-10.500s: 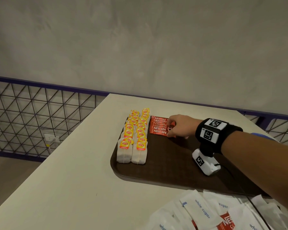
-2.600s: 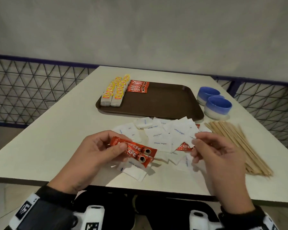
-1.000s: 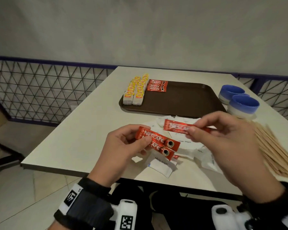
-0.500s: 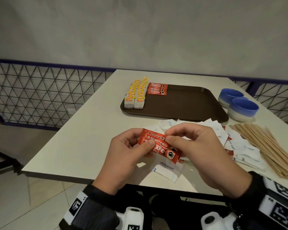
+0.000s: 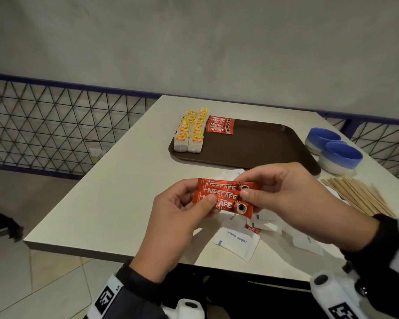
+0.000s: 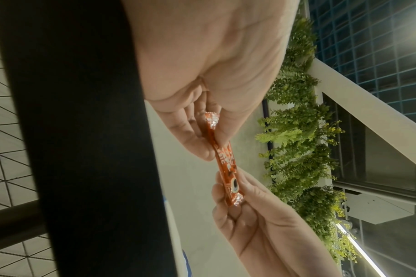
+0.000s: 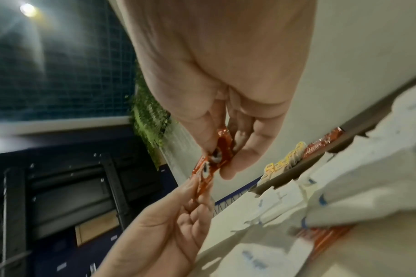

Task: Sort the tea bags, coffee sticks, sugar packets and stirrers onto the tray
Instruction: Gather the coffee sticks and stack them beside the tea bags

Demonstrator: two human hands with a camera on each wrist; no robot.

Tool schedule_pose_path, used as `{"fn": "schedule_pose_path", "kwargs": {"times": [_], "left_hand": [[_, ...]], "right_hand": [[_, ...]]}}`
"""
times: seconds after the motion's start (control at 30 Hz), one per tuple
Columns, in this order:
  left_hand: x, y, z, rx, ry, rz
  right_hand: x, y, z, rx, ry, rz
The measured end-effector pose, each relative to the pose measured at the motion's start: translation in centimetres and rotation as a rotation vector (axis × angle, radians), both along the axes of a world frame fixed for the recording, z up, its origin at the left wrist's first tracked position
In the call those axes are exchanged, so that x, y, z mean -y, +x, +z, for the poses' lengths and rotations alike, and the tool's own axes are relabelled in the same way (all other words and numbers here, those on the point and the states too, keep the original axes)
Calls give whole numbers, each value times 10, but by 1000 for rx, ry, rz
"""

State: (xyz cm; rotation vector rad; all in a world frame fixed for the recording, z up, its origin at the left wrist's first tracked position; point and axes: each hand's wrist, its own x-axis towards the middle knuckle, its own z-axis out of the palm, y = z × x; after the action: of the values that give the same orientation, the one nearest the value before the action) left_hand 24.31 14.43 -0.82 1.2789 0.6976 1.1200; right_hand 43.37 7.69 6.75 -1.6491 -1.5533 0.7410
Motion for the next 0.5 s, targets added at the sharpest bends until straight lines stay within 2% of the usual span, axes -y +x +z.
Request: {"fn": "schedule_pose_path", "kwargs": {"times": [0.13,0.23,0.37,0.5], "left_hand": [[-2,-1,-1,18,-27,43],[-6,3,-2,63,-108,87],[-12,9,-2,150,-287,94],[-13,10,-1,107,-231,136]], "right_hand": [[-9,1,11,72,-60,135],[-28,7,28,175,-110,173],[-87,35,47,222,-144,18],[-171,75,38,285,-162,-172]]}}
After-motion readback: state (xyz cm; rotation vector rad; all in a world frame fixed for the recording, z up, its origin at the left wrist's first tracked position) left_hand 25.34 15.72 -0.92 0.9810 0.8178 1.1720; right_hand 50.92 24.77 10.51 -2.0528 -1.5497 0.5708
